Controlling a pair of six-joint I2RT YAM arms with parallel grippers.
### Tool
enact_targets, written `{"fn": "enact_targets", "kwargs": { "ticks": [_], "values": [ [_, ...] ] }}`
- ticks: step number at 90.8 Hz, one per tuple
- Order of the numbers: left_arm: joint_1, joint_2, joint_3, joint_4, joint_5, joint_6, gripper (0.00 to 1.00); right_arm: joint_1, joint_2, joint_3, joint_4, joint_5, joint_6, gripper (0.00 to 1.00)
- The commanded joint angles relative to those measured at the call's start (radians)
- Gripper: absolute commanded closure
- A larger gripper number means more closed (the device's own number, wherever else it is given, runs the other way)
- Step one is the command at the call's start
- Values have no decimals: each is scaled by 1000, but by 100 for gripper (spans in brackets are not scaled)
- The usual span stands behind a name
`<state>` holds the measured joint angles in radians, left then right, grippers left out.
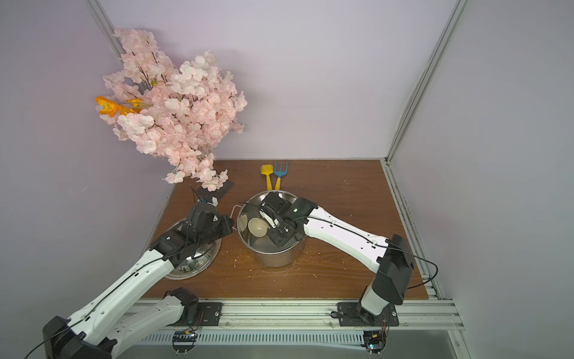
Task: Stir the soup with a spoon
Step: Stir the soup in the pan with a stick.
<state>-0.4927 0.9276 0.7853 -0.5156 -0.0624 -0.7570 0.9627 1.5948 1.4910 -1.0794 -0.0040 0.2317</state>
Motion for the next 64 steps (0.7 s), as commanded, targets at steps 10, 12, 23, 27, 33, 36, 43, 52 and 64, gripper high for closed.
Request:
{"fn": "enact_targets", "kwargs": {
  "ticks": [10,12,23,27,33,36,43,52,64],
  "values": [
    [5,12,-1,-78,-3,26,78,-16,-137,-108,-14,58,42,100],
    [6,10,-1,-78,-3,25,77,-22,-146,-119,-17,64,42,100],
    [5,-5,-1,-78,-8,16,67,-61,-184,-159,-19,66,38,100],
    [6,-10,-3,-78,-5,17,60,-73,-195,-161,-17,60,35,100],
    [6,-15,2,-80,3,23,50,-83,-204,-149,-14,50,30,100],
    [5,-16,5,-80,9,28,46,-86,-209,-136,-14,45,30,100],
    [6,-18,13,-82,19,45,35,-89,-220,-95,-18,37,29,100],
    [5,-38,20,-83,12,45,26,-95,-233,-46,-43,52,32,100],
    [5,-74,46,-83,8,38,18,-112,-269,-3,-73,59,26,100]
  ]
}}
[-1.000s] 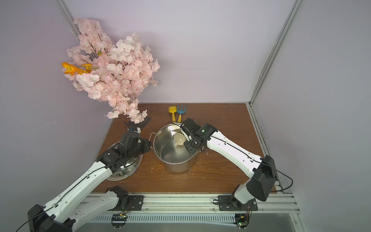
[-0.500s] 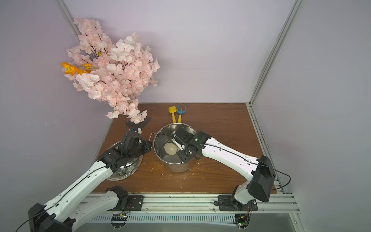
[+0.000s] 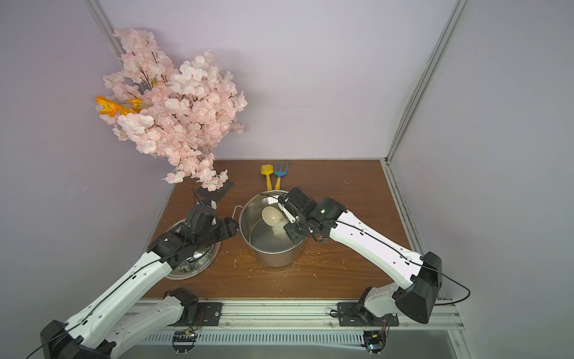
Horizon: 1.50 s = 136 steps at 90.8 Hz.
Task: Stir the soup with a spoon
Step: Stir the soup in the pan with a stick, then place the spoon at the center of the board.
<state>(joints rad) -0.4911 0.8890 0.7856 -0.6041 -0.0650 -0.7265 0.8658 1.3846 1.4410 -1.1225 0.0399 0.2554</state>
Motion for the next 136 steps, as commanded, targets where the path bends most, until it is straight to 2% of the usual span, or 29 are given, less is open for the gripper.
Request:
{"fn": "enact_targets", "kwargs": {
  "ticks": [1,16,24,36,43,58,76,86,102,133,136],
  "values": [
    [3,-38,50,6,10,8,17,-18,-63,49,-31,15,3,100],
    [4,-75,123,-9,-12,18,11,-60,-152,81,-35,-40,-1,100],
    [4,-94,157,-8,-18,17,0,-75,-187,95,-11,-83,3,100],
    [3,-113,184,-10,-29,25,1,-123,-222,87,80,-135,20,100],
    [3,-130,186,-8,-45,25,1,-179,-251,37,202,-198,37,100],
    [4,-184,144,-7,-93,17,1,-400,-332,-191,560,-382,196,100],
    [3,-257,63,-8,-116,16,1,-737,-437,-622,1070,-582,555,100],
    [3,-289,32,-8,-133,20,1,-853,-427,-808,1256,-622,656,100],
    [5,-297,-2,-6,-152,28,1,-876,-346,-967,1395,-586,637,100],
    [4,-226,-5,-1,-190,41,1,-874,-155,-1072,1481,-547,567,100],
    [3,-222,-4,0,-193,43,1,-874,-139,-1079,1482,-541,560,98]
  ]
}}
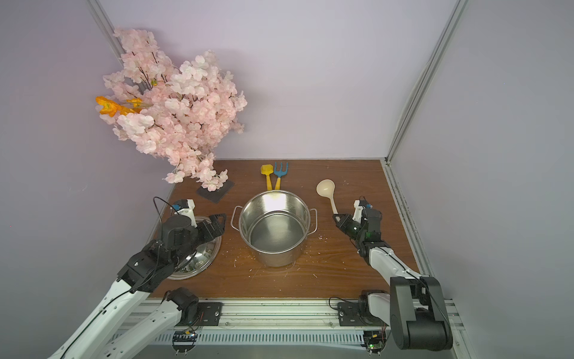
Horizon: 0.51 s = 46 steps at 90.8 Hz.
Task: Stir the soup with a spoon
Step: Place the spoon at the center of the board.
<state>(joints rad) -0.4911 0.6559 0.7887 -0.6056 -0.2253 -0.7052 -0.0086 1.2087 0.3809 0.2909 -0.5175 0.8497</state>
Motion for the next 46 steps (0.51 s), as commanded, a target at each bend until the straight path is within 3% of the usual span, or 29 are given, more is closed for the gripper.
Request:
{"fn": "enact_targets", "kwargs": {
  "ticks": [1,13,23,35,41,46],
  "values": [
    [3,12,-7,1,-33,22,1,0,42,-21,69,18,-36,96],
    [4,8,-16,-2,-63,28,1,2,105,-36,54,47,-73,80],
    [3,-20,-42,-1,-102,11,1,4,143,-15,-11,77,-117,57],
    [3,-26,-48,0,-155,5,1,6,140,13,-75,118,-170,38],
    [3,-6,-42,0,-182,12,1,6,122,35,-115,143,-199,24],
    [4,13,-36,2,-208,21,1,5,100,56,-147,168,-223,4]
  ]
}}
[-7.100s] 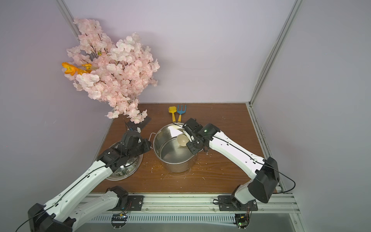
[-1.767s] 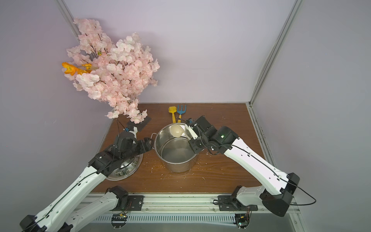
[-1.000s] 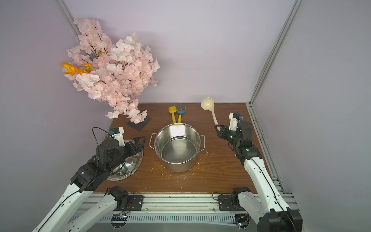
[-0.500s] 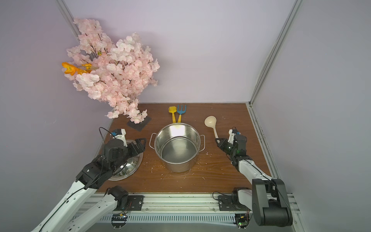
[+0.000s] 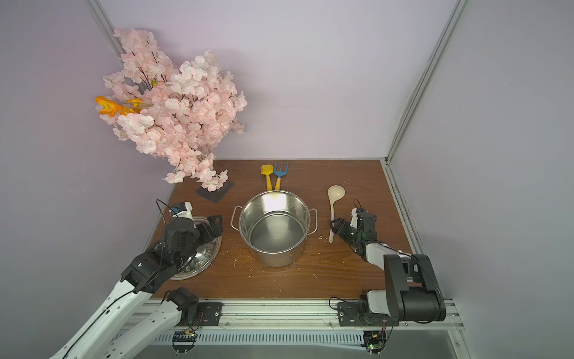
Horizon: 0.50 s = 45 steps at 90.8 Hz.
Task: Stir the soup with a spoon
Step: Place the spoon at the center of the board, then reset both arms
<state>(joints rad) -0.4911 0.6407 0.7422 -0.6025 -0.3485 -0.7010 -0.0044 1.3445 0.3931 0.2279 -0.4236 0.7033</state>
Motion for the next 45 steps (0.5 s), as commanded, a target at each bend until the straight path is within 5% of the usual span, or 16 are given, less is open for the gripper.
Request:
{"fn": "enact_targets", "kwargs": {
  "ticks": [1,22,33,45],
  "values": [
    [4,34,10,-1,-90,17,1,0,-41,49,-92,82,-81,2],
    [9,142,11,132,-232,113,1,-2,-234,101,-180,369,-163,1],
    [45,174,-85,346,-280,249,1,-1,-341,37,-53,505,-163,1],
    [192,216,-233,615,-191,358,1,2,-383,-59,199,687,-206,1]
  ]
}}
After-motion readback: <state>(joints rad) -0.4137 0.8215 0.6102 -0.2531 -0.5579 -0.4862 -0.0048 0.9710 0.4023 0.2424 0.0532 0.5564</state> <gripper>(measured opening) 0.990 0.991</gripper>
